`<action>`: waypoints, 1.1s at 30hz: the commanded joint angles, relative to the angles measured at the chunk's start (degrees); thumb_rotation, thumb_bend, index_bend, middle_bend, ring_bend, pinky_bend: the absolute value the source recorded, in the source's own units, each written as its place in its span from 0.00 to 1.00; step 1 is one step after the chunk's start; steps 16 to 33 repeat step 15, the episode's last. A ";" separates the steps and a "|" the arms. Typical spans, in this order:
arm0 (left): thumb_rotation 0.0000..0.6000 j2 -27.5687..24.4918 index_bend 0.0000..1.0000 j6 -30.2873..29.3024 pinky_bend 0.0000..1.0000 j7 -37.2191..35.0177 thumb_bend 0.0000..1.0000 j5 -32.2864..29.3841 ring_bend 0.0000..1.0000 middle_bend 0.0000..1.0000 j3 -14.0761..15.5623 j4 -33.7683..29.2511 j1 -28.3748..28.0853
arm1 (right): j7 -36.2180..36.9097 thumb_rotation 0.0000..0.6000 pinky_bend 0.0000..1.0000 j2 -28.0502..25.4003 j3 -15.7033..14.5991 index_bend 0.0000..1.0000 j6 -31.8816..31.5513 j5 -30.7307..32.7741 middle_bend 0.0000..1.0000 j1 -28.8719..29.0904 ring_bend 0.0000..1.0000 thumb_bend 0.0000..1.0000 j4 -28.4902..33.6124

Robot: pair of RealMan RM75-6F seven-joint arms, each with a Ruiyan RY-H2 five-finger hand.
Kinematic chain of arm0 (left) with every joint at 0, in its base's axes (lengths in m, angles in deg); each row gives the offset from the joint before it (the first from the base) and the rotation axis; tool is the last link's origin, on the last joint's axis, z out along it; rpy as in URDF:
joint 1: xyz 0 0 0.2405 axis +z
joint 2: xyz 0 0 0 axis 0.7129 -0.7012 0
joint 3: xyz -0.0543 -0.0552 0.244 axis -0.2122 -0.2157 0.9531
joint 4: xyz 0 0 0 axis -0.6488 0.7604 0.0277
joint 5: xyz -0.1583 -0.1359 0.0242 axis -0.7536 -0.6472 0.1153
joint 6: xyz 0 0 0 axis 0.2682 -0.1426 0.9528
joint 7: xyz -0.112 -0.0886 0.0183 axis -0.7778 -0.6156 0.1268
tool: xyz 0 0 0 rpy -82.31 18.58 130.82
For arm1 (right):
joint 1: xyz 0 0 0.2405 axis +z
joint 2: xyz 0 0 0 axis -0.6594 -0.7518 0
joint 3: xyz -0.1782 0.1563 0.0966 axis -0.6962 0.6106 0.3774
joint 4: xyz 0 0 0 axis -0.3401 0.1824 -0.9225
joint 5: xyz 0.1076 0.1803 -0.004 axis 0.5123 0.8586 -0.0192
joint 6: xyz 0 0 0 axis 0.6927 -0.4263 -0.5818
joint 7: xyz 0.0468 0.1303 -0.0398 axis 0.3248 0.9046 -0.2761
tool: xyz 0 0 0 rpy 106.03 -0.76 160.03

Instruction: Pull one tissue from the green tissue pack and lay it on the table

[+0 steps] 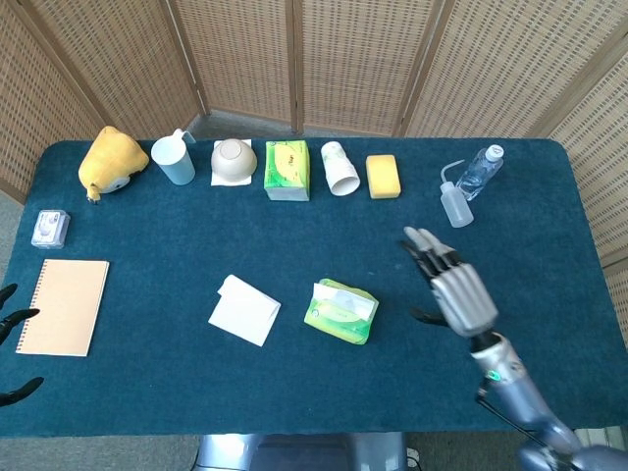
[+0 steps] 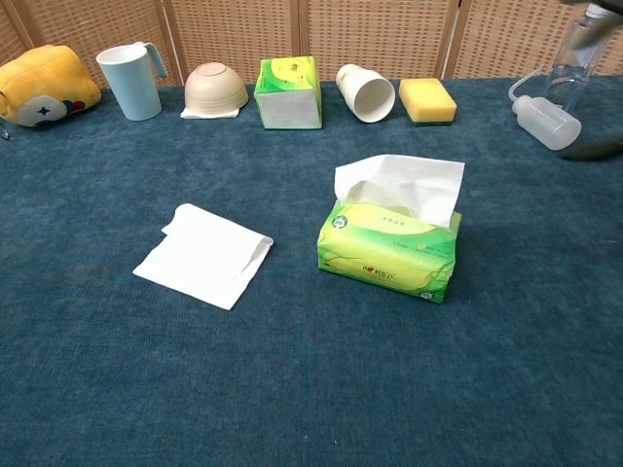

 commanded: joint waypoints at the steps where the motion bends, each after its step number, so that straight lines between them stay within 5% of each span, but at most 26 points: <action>1: 1.00 0.41 0.18 -0.06 0.13 1.51 0.00 1.03 0.00 0.00 0.45 -0.55 0.31 | 6.71 1.00 0.15 -5.34 -4.14 0.00 -2.73 -0.67 0.00 -4.63 0.00 0.00 1.46; 8: 1.00 1.44 0.18 -0.21 0.13 4.63 0.00 2.58 0.00 0.00 0.99 -1.25 0.79 | 4.50 1.00 0.03 -9.25 -4.85 0.00 -7.74 1.70 0.00 -10.69 0.00 0.00 1.69; 15: 1.00 1.91 0.18 0.07 0.13 5.95 0.00 3.06 0.00 0.00 1.25 -1.72 0.87 | 3.17 1.00 0.02 -9.56 -3.89 0.00 -12.39 1.73 0.00 -14.29 0.00 0.00 1.61; 33: 1.00 1.91 0.18 0.07 0.13 5.95 0.00 3.06 0.00 0.00 1.25 -1.72 0.87 | 3.17 1.00 0.02 -9.56 -3.89 0.00 -12.39 1.73 0.00 -14.29 0.00 0.00 1.61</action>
